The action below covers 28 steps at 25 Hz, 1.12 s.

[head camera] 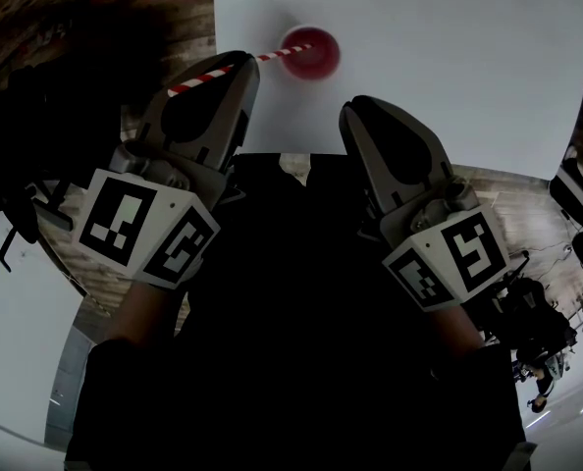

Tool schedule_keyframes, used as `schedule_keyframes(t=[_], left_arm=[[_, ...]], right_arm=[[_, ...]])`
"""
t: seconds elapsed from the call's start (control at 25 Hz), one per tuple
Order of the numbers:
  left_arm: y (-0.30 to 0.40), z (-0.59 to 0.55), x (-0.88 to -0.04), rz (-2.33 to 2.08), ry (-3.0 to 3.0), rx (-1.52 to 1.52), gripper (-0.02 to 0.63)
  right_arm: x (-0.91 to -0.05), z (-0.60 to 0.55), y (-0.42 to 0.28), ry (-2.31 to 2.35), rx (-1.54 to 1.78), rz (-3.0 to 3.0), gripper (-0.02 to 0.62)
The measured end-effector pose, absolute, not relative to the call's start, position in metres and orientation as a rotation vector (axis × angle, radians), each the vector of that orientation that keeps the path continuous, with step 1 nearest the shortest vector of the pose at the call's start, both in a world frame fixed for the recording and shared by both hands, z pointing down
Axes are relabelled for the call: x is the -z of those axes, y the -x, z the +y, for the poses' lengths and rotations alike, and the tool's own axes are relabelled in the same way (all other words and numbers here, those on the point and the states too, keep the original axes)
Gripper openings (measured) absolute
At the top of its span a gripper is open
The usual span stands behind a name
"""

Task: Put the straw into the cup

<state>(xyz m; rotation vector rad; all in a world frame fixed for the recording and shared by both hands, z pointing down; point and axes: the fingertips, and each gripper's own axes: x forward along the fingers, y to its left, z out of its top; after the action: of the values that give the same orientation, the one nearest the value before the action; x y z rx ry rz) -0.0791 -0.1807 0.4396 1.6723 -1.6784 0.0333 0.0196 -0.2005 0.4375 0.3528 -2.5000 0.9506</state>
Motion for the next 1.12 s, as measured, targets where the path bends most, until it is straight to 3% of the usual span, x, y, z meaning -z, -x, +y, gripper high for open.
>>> schedule_keyframes(t=[1.12], left_arm=[[0.070,-0.191,-0.478,-1.629,-1.663,-0.118,0.038]], right_arm=[[-0.444,-0.208,-0.020,-0.373,-0.987,-2.484,0.063]])
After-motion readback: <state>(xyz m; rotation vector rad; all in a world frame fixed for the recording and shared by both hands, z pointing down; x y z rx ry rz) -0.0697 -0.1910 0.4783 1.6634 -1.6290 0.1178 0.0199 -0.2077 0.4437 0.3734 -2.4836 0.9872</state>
